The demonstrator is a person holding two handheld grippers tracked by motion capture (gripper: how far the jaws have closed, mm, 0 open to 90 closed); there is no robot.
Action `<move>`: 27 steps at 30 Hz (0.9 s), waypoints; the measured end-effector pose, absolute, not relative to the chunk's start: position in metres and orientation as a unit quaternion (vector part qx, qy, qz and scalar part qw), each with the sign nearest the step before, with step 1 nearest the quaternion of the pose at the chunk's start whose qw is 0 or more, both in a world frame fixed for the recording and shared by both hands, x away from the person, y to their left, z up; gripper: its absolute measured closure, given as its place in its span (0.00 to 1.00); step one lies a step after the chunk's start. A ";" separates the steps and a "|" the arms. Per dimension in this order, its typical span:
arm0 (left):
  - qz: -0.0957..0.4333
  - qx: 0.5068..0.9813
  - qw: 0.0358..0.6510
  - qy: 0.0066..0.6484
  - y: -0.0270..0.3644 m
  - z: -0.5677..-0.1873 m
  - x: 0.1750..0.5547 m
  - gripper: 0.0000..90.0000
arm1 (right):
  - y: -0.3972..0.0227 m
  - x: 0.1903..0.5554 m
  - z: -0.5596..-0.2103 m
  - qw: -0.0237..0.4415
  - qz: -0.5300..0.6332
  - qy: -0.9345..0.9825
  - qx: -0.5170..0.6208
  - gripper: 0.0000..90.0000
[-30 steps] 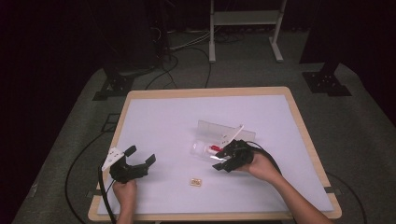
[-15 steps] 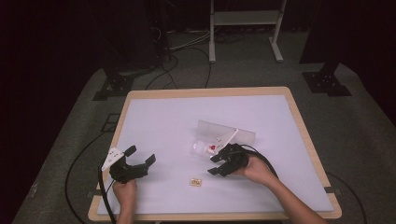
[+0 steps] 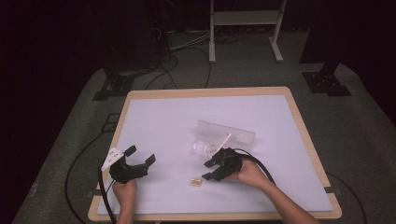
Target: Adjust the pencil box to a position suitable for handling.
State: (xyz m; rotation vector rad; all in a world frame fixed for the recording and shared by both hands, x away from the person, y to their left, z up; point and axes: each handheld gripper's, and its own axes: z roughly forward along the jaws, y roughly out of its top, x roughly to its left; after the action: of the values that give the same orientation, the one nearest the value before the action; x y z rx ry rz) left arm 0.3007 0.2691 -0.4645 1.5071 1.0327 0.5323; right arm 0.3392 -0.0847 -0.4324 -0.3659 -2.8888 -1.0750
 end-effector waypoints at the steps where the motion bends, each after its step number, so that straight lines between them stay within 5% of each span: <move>1: 0.228 0.645 0.581 0.442 0.269 -0.464 0.301 0.00 | -0.083 0.339 -0.433 0.020 -0.347 -0.930 -0.118 0.55; 27: 0.228 0.645 0.580 0.442 0.269 -0.464 0.301 0.00 | -0.055 0.330 -0.446 0.043 -0.344 -0.933 -0.093 0.56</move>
State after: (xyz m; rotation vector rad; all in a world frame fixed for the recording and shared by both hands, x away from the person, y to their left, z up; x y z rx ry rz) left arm 0.3006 0.2694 -0.4644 1.5074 1.0326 0.5318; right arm 0.3304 -0.0550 -0.4461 -0.2830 -2.8550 -1.0532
